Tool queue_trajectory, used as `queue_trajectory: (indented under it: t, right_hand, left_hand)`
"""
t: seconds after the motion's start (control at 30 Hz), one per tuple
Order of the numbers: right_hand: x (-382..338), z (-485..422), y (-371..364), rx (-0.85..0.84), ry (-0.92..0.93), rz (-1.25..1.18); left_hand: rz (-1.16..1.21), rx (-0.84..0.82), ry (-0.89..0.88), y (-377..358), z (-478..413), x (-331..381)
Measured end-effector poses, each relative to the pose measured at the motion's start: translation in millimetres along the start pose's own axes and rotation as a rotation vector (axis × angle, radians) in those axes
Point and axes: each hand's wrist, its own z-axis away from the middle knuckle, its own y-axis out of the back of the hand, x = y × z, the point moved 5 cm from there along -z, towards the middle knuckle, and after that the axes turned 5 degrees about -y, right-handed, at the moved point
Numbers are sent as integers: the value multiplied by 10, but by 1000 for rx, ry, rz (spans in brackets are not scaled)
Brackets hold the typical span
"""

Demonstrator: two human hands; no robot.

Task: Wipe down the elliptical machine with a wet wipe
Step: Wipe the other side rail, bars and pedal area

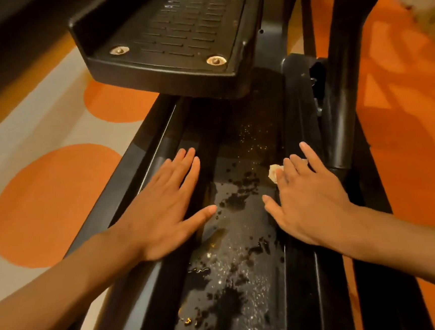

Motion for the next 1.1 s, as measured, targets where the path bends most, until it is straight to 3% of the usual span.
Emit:
queue_trajectory:
  t: [0.2,0.37,0.53,0.73,0.87,0.97,1.1]
  right_hand:
    - [-110,-328,-129,-131,65,-123]
    - [230,-1068,-40,0,-34,-277]
    - [399,-1447,-12,-37,-145,-446]
    - [-12,-551,-137,-154,34,-343]
    - [290,-1287,137,-35,-59,-425]
    - [608,-1873,217,-102,-168,-487]
    - [394,-1674,151,-86,-130,-465]
  left_hand:
    - [29,49,21,-42,-24,-12]
    - [12,51,31,-19,-15,11]
    - [8,72,41,-2,-44,0]
    - [1,94,57,-42,-16,-2]
    - [12,109,64,-50,-17,-22]
    - [30,97,67,-52,-32,-14]
    - [12,92,73,-45,-32,-31]
